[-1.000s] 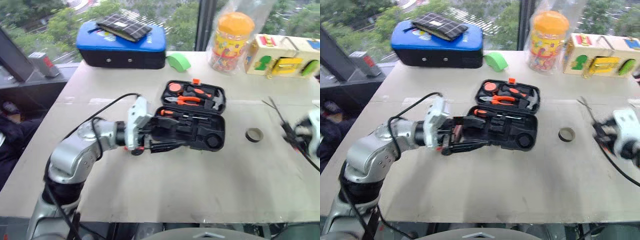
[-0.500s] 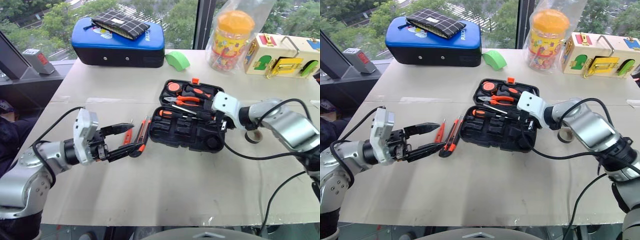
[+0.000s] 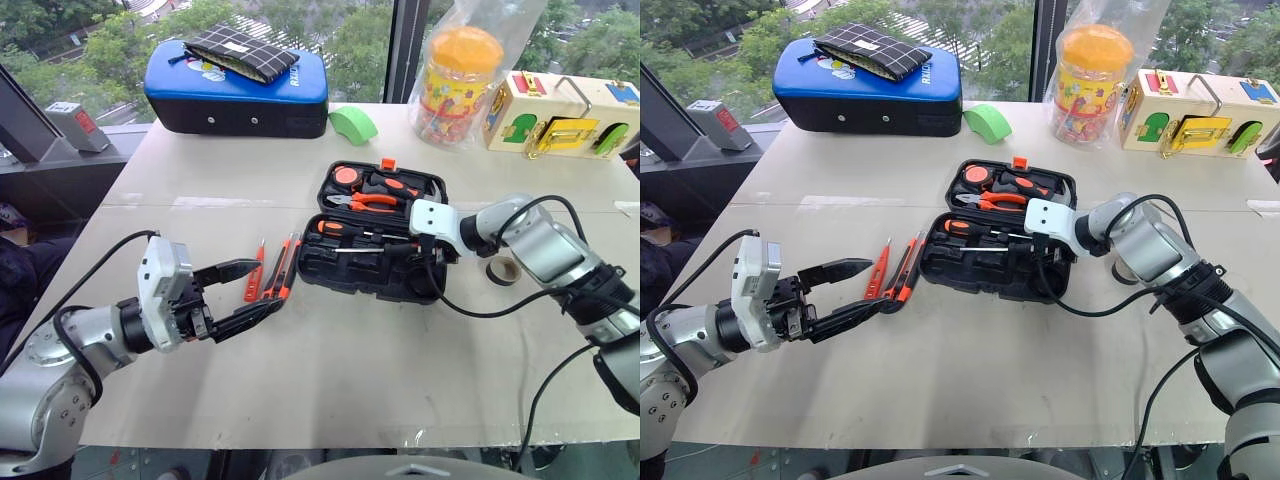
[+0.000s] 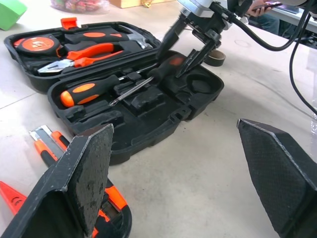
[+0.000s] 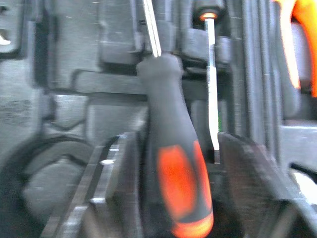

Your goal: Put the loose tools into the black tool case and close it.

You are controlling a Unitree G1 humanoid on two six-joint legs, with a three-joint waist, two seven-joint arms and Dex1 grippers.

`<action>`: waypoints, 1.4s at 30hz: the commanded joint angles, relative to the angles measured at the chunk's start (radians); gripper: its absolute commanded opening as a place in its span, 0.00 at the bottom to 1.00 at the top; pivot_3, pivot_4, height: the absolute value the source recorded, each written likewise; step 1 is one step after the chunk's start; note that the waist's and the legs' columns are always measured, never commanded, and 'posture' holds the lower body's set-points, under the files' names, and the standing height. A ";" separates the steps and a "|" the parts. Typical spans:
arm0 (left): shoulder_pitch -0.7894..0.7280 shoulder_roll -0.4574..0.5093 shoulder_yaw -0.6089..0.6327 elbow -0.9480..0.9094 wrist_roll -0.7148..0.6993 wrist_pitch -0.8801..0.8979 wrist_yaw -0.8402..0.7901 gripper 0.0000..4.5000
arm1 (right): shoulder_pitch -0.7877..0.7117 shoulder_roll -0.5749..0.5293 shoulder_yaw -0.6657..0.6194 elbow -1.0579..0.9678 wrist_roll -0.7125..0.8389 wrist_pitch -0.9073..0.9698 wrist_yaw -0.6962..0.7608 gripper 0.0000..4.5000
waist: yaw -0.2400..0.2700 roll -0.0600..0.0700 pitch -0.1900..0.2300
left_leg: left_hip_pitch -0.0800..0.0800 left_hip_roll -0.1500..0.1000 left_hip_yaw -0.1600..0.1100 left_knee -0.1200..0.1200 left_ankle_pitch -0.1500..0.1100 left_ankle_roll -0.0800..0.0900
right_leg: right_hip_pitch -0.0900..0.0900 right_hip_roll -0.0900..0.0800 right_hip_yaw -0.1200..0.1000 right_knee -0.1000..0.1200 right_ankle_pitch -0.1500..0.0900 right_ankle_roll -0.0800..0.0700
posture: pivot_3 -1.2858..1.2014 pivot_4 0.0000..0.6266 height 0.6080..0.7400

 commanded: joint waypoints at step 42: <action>0.020 -0.019 -0.054 0.072 0.105 -0.153 0.064 0.90 | 0.359 0.224 -0.193 -0.135 -0.073 0.060 -0.351 0.01 | -0.027 -0.006 -0.007 | 0.003 0.003 0.002 -0.002 0.000 -0.001 | 0.000 -0.001 0.003 0.001 0.000 -0.005 | 0.52 0.24 1.00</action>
